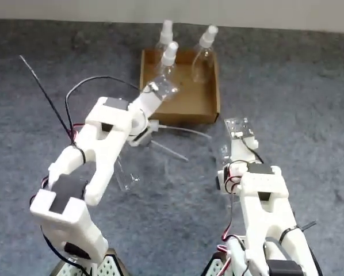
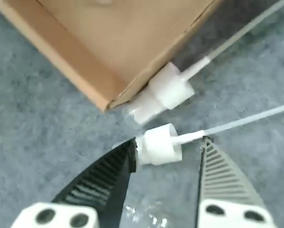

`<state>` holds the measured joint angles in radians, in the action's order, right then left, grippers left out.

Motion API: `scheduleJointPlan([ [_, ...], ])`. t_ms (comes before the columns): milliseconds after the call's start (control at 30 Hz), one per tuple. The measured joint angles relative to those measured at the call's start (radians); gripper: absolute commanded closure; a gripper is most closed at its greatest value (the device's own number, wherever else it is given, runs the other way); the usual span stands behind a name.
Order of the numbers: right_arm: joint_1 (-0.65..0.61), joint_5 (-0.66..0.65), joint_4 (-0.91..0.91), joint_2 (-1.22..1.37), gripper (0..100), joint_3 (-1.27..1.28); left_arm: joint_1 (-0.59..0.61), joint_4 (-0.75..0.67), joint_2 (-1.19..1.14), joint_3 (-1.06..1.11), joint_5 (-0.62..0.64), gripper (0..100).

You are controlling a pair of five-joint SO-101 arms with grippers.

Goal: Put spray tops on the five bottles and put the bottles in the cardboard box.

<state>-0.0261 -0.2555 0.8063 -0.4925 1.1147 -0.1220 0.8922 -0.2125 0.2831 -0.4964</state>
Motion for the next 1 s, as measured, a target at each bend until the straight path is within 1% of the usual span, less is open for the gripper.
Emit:
scheduleJointPlan([
  [167,0.000,0.000,0.000,0.000,99.5,0.000,0.101,-0.020,-0.009,0.000,-0.009,83],
  [267,0.000,0.000,0.000,0.000,99.5,0.000,0.164,-0.020,-0.009,0.000,-0.061,83],
  [433,0.000,0.000,0.000,0.000,99.5,0.000,0.226,-0.020,-0.009,0.000,-0.084,83],
  [800,0.000,0.000,0.000,0.000,99.5,0.000,0.387,-0.020,-0.011,-0.107,-0.147,83],
  [933,0.000,0.000,0.000,0.000,99.5,0.000,0.430,-0.020,-0.011,-0.133,-0.143,83],
  [1000,0.000,0.000,0.000,0.000,99.5,0.000,0.436,-0.009,-0.011,-0.149,-0.089,83],
])
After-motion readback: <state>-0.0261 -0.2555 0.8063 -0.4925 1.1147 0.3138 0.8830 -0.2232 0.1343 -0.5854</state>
